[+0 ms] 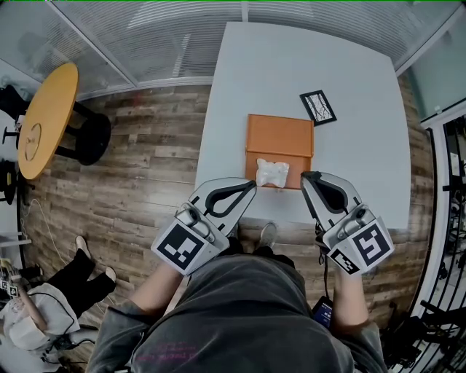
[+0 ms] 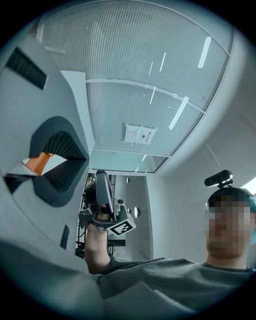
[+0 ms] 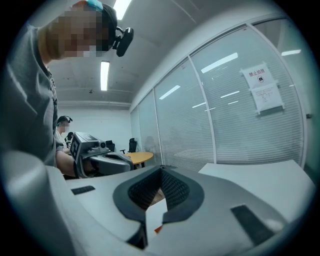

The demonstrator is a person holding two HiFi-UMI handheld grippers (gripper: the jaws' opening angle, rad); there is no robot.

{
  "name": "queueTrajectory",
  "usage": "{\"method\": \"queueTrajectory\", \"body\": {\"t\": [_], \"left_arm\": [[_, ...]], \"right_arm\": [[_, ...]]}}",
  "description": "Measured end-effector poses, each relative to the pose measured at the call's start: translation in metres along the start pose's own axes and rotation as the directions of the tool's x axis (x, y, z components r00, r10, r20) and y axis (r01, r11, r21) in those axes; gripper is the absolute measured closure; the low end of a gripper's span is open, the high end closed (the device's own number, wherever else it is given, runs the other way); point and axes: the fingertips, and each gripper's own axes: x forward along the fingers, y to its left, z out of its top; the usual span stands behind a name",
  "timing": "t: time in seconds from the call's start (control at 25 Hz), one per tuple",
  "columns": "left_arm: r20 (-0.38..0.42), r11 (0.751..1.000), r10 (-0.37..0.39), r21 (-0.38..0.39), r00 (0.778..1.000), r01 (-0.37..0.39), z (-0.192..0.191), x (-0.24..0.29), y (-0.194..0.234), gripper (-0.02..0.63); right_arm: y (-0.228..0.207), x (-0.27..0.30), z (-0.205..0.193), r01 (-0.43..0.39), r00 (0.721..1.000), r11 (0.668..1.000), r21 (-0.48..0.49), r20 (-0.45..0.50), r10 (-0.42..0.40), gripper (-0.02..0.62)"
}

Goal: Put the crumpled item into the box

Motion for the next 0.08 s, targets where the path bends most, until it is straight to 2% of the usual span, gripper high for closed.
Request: {"method": "queueTrajectory", "body": {"t": [0.08], "left_arm": [[0.0,1.0,-0.001,-0.001,1.0,0.001,0.0,0.0012,0.0008,0.594]], "right_arm": [[-0.0013,0.0008,-0.0002,-0.003,1.0,1.0,0.006,0.001,0.003,0.592]]}}
